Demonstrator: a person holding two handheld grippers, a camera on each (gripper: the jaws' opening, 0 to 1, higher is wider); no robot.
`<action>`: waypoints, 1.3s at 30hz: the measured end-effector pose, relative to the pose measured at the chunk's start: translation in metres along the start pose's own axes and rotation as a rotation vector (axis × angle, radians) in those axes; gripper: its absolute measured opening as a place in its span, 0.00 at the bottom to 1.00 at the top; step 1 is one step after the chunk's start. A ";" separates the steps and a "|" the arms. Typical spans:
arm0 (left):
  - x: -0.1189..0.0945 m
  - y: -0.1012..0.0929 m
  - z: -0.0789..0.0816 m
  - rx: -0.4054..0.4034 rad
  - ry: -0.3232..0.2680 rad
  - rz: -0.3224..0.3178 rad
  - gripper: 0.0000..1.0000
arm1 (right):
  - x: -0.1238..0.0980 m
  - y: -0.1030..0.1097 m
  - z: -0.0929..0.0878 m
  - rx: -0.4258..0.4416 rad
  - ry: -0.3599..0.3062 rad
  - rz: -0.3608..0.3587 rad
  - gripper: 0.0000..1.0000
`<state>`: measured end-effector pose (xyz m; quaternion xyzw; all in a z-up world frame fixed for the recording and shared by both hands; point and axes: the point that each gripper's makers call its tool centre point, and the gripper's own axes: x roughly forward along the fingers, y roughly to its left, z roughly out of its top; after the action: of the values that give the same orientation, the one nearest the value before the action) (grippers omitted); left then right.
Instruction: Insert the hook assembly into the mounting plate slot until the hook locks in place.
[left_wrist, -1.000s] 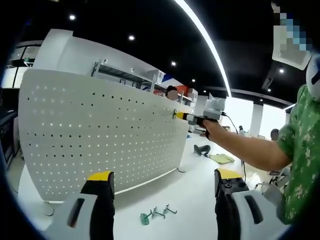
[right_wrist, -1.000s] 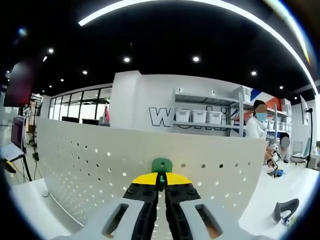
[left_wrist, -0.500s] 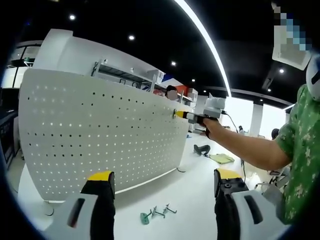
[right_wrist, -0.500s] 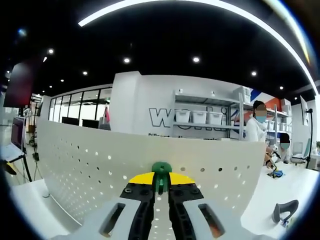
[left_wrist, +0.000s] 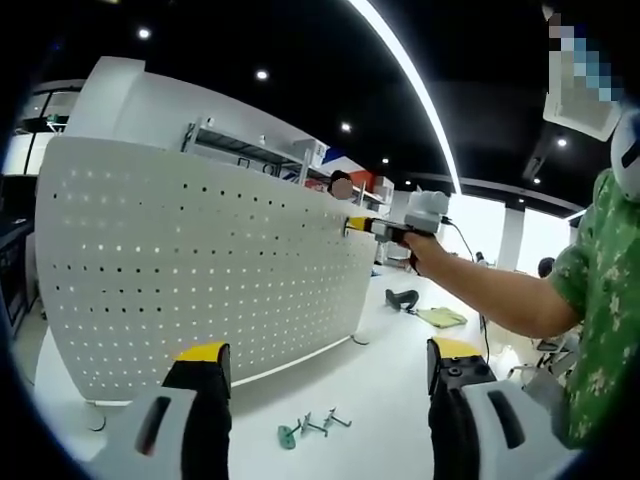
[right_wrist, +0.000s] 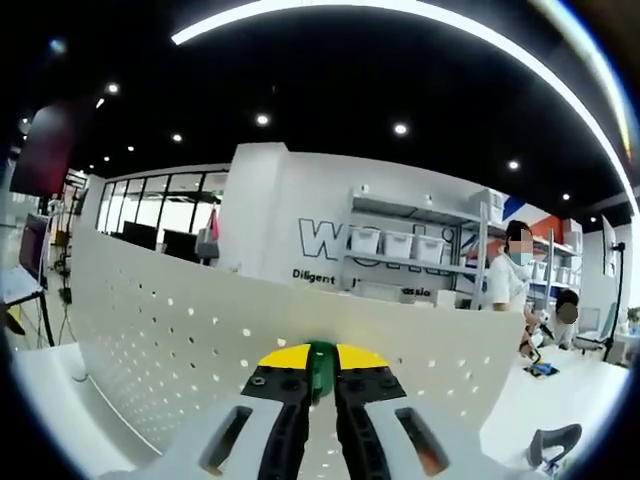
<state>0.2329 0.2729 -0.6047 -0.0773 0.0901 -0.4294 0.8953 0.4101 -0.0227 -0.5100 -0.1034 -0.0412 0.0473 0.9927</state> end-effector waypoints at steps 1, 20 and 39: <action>0.000 0.000 0.000 0.000 0.000 0.000 0.83 | 0.000 0.001 0.000 -0.020 0.000 -0.002 0.07; -0.001 -0.001 0.000 0.008 0.004 0.002 0.82 | -0.006 0.003 -0.017 0.049 0.031 -0.002 0.05; 0.000 -0.002 0.001 0.008 0.001 -0.004 0.81 | -0.009 0.001 -0.022 0.062 0.039 -0.004 0.08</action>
<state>0.2313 0.2716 -0.6037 -0.0736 0.0887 -0.4313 0.8948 0.4033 -0.0268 -0.5320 -0.0733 -0.0208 0.0444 0.9961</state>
